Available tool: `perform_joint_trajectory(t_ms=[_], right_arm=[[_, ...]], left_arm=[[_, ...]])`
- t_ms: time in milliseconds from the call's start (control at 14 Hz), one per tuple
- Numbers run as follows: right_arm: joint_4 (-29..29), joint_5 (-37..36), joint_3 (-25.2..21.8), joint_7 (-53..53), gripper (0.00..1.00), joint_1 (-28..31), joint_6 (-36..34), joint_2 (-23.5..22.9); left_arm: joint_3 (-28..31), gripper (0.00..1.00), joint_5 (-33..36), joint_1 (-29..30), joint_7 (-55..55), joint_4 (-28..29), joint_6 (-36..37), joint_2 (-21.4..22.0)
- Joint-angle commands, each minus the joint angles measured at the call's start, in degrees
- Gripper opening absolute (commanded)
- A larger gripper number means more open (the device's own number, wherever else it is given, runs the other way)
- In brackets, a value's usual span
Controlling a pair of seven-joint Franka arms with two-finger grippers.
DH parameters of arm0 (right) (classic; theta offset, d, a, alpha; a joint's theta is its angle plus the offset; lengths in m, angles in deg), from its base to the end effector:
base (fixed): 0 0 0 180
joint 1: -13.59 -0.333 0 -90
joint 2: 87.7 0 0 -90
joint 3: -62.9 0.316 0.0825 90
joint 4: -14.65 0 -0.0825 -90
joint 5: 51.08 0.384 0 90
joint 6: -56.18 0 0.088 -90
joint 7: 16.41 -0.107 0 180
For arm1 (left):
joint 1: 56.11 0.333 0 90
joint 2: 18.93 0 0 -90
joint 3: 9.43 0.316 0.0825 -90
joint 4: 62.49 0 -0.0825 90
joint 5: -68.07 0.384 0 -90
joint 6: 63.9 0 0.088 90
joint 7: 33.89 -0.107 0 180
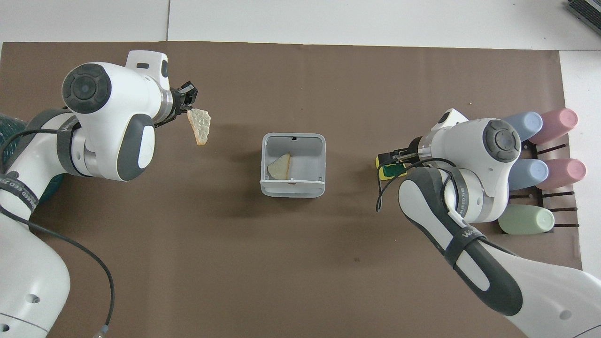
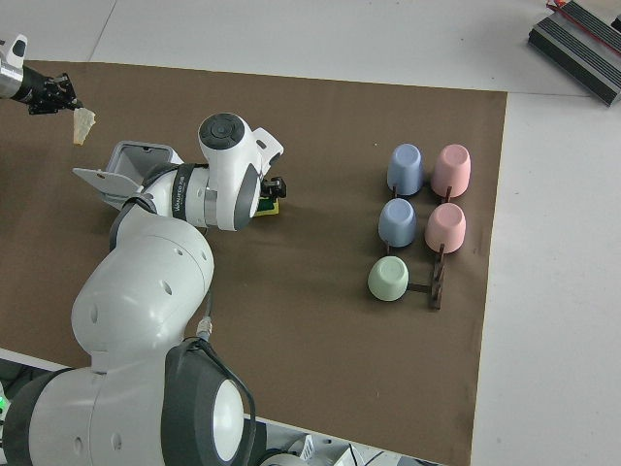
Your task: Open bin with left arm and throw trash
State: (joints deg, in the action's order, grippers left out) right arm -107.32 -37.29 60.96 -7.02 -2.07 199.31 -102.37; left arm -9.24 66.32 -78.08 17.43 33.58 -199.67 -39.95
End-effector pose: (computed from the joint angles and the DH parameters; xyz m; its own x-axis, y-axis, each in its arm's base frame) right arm 0.5665 0.1371 0.2989 0.9703 0.2085 0.1230 0.2247 -0.9647 -0.1371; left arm 0.6381 -0.2556 0.4238 0.8342 0.5213 0.1797 0.4689 -0.8422 0.2661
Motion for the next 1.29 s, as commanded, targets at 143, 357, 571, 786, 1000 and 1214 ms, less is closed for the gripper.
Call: perform_joint_trajectory(t_ms=[143, 357, 571, 786, 1000, 1214], right_arm=[[-2.3, -9.1, 0.0, 4.2, 1.00, 1.0, 2.7, 1.0], [-2.4, -10.7, 0.0, 3.5, 1.00, 0.9, 3.6, 0.1], [-2.4, -10.7, 0.1, 3.4, 1.00, 0.8, 4.2, -0.3], [-2.5, -10.7, 0.1, 2.4, 0.55, 0.3, 5.7, -1.2], [-1.5, -10.7, 0.1, 1.3, 0.00, 0.7, 2.6, -0.9], [4.0, -10.7, 0.1, -3.1, 0.00, 0.7, -5.8, 0.2]], left_arm=[[1.0, 0.00, 0.8, -8.4, 10.8, -2.0, 5.3, 0.4], [0.8, 0.00, 0.8, -12.2, 15.5, -2.0, 6.6, 1.2], [0.5, 0.59, 0.7, -14.0, 17.5, -1.5, 9.6, 2.0], [0.6, 1.00, 0.8, -13.5, 17.2, -1.4, 10.3, 2.8], [1.1, 1.00, 0.8, -12.6, 15.5, -1.3, 13.2, 5.5], [1.2, 1.00, 0.9, -9.3, 1.6, -0.6, 19.7, 8.7]])
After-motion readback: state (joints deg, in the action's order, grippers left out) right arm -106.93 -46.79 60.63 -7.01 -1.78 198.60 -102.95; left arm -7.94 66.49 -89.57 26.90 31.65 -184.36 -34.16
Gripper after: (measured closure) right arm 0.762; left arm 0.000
